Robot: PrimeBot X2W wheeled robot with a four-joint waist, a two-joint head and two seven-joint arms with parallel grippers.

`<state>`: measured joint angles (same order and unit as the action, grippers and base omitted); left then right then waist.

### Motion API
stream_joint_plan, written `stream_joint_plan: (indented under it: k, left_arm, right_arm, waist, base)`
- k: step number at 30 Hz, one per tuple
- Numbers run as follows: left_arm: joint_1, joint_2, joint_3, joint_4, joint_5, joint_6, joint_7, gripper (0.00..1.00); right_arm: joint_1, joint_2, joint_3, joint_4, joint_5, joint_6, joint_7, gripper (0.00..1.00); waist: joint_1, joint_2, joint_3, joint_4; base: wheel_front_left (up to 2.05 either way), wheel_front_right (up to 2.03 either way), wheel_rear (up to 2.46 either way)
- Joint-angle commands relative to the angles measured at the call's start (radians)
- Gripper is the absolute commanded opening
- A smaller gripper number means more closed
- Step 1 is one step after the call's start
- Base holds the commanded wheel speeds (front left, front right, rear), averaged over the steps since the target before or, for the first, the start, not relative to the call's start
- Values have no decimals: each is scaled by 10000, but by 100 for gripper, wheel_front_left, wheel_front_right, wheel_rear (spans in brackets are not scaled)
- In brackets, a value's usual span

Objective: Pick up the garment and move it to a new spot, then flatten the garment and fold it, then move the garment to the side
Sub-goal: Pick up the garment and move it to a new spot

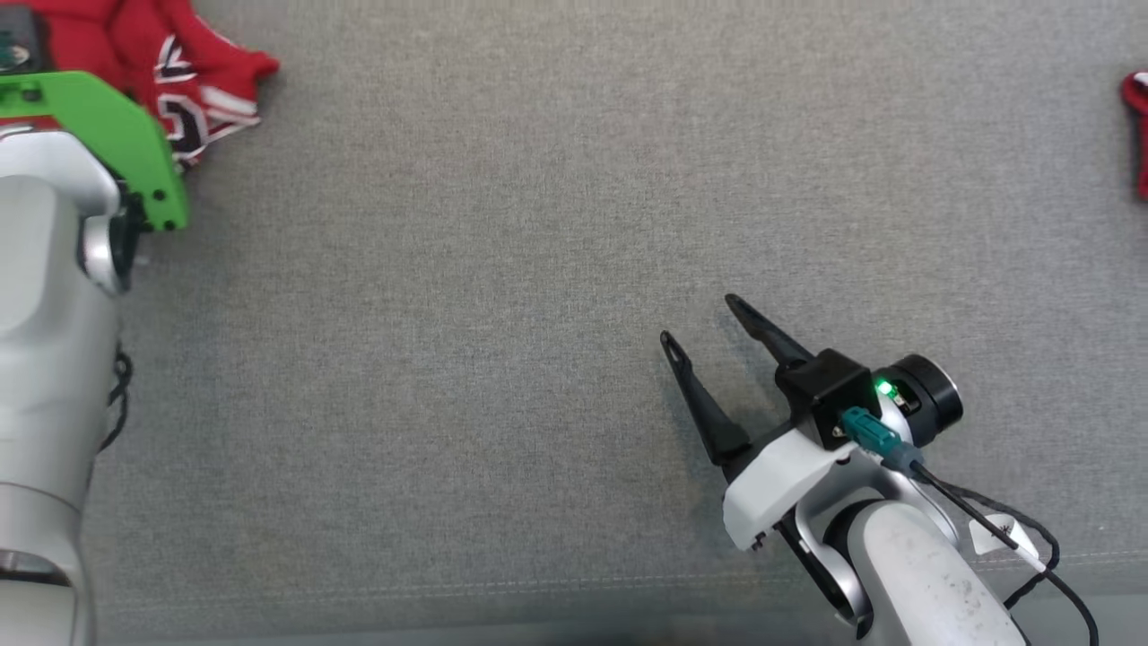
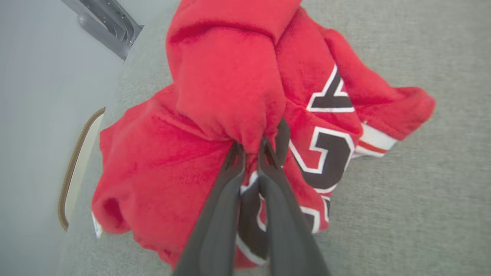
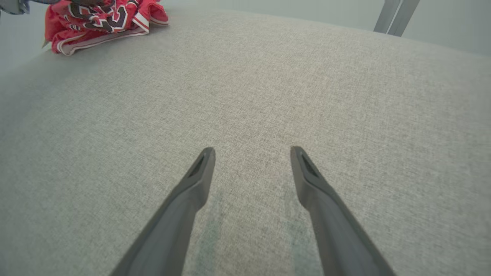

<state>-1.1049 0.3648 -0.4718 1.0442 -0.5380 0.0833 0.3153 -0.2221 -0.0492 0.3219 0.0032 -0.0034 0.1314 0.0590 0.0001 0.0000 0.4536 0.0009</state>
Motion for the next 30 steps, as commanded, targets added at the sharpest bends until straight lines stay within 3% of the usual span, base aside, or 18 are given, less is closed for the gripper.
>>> stream_joint_plan:
  k: [1,8,18,30]
  left_arm:
    - [-9,-201,-30,-186,-29,27,-229,0]
    - [109,-925,96,-986,-197,481,-1336,0]
    - [498,-1685,-491,-2608,-152,61,-1398,0]
    - [1328,-2444,-865,-4770,-452,341,-1219,0]
  right_arm:
    - [-176,-27,-55,73,35,-15,-109,100]
    - [-23,-24,-246,529,561,-15,-567,100]
    - [578,-19,-526,868,863,-15,-787,100]
    - [898,-16,-789,478,671,-15,-645,100]
  waist:
    - [-1,0,-409,-52]
    - [-1,0,-1679,-677]
    - [-1,0,-3028,-2039]
    - [-1,0,-2972,-3379]
  base:
    - [0,0,0]
    - [0,0,0]
    - [0,0,0]
    - [0,0,0]
